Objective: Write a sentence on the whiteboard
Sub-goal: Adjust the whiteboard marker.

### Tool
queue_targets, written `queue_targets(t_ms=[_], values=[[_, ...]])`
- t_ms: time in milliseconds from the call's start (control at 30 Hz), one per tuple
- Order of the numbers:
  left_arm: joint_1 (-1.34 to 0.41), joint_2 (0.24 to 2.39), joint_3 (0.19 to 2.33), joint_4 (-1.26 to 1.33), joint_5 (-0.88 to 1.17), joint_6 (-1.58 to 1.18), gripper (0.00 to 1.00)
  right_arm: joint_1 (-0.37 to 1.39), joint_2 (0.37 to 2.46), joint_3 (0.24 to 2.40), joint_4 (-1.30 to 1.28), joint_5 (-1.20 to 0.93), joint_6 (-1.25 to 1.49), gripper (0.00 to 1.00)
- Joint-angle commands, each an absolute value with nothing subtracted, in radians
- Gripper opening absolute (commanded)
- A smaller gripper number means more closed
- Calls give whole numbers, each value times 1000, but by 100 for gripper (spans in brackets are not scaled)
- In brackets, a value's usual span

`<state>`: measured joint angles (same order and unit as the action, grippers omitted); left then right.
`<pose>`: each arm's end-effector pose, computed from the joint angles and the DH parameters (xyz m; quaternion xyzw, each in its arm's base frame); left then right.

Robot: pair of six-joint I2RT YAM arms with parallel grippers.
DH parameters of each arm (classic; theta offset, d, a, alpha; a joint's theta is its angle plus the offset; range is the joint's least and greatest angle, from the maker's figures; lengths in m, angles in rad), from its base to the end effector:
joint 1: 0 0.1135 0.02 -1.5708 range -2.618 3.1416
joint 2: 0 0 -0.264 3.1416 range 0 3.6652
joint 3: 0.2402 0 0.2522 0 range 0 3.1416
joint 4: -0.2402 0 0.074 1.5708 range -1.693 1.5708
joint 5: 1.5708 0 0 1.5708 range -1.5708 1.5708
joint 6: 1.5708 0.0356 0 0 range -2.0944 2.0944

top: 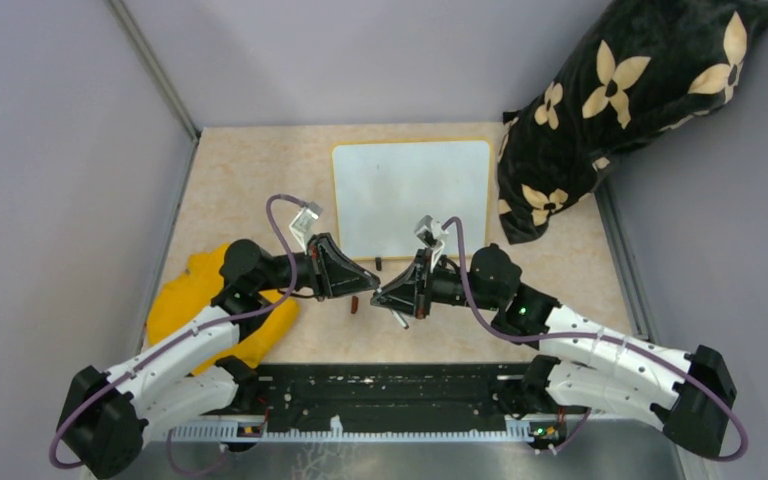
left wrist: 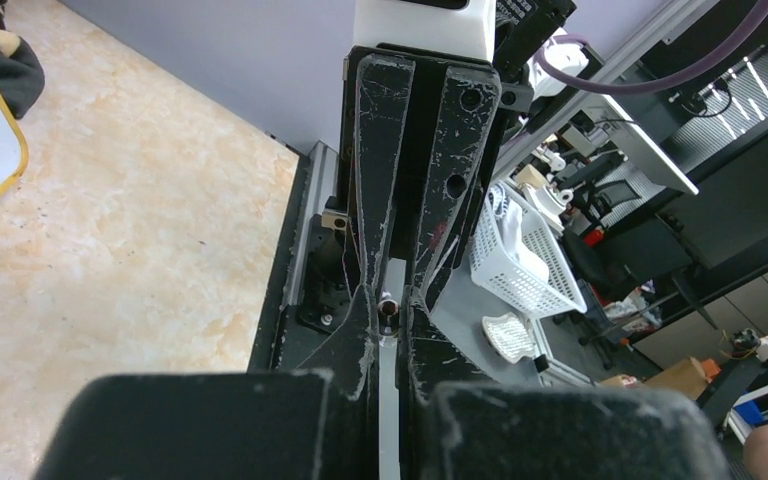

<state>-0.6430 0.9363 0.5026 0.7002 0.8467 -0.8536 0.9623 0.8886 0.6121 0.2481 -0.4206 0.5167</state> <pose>0.1482 -0.1443 0.3033 0.2665 0.5846 -0.6757 0.3614 0.1093 0.1823 0.3062 -0.2969 0.6518 0.5700 0.4027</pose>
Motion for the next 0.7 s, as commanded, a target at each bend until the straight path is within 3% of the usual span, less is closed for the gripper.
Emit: queue_targets(t_ms=[0,67,167,267,400,667], values=[[-643,931,494,745,864,-859,0,974,894,651,312,-424,517,0],[-643,920,493,745,853,-861,0,973,892,655,319,-422,529,5],[-643,885,492,725,792,-858,0,974,873,657,343,-393,557,43],[-643,832,494,691,676,-859,0,974,837,649,391,-341,599,60],[-644,771,506,683,484,-888,0,974,790,632,486,-258,664,65],[-644,749,539,705,214,-1034,0,974,808,598,745,-125,789,63]])
